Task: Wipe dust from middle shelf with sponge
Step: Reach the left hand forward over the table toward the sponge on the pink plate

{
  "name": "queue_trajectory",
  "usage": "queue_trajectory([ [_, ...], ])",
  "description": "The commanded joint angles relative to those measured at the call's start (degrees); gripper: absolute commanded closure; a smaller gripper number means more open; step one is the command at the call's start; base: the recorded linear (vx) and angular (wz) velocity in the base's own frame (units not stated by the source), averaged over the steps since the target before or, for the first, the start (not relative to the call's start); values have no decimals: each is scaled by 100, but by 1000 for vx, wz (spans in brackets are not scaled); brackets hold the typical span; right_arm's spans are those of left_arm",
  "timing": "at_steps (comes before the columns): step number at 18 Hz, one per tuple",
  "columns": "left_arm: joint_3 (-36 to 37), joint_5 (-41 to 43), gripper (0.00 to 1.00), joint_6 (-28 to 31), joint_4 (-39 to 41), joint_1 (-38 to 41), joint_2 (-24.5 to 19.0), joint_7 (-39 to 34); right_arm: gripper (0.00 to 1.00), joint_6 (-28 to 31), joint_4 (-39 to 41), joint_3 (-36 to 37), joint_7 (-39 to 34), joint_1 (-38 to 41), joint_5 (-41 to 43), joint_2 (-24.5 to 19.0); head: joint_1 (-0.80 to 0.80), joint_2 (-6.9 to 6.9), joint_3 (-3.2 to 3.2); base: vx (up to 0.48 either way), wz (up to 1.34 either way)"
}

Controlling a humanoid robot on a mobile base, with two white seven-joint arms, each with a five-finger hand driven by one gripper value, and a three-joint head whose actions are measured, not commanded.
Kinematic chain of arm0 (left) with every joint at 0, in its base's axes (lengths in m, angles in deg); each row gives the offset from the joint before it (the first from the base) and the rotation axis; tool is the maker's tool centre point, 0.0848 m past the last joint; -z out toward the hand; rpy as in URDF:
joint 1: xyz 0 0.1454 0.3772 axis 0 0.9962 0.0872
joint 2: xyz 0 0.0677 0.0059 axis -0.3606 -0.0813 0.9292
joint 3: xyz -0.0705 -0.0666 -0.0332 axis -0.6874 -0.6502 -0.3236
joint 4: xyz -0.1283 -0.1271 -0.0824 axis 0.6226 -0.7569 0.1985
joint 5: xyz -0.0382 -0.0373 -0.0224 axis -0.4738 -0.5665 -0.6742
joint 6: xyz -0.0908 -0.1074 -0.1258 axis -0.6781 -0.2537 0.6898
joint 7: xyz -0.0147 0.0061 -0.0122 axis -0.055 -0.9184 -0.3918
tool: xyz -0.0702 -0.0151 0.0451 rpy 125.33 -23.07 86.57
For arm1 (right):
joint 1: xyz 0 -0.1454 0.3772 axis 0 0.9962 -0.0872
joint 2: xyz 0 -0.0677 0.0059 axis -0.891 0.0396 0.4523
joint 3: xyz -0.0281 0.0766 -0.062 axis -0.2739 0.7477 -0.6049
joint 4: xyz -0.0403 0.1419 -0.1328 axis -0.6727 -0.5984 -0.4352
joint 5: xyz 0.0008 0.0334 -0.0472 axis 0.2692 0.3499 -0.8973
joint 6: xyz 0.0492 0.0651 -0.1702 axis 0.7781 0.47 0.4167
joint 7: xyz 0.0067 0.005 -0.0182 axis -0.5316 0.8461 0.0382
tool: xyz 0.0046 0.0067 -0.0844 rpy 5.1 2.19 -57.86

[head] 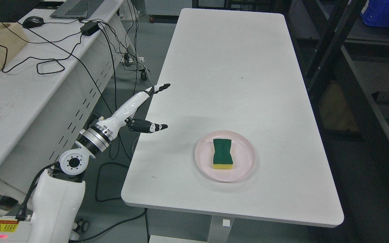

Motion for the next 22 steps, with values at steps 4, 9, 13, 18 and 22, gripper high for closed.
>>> queue_trajectory([
  [4, 983, 1693, 6, -312, -612, -1166, -613, 124, 0, -11, 100, 1, 0, -1, 0, 100, 0, 0, 0, -1, 3],
  [9, 2722, 2318, 6, -1428, -568, -2046, -509, 132, 0, -11, 100, 1, 0, -1, 0, 100, 0, 0, 0, -1, 2],
  [13, 3604, 2660, 7, -1526, -586, -1968, -43, 132, 0, -11, 100, 1, 0, -1, 0, 100, 0, 0, 0, 0, 0],
  [18, 3491, 3451, 8, -1439, -1041, -1845, 116, 124, 0, -11, 100, 1, 0, 8, 0, 100, 0, 0, 0, 0, 0],
  [22, 3516, 3479, 8, -1500, -1148, -1845, 441, 124, 0, -11, 100, 1, 0, -1, 0, 100, 0, 0, 0, 0, 0],
])
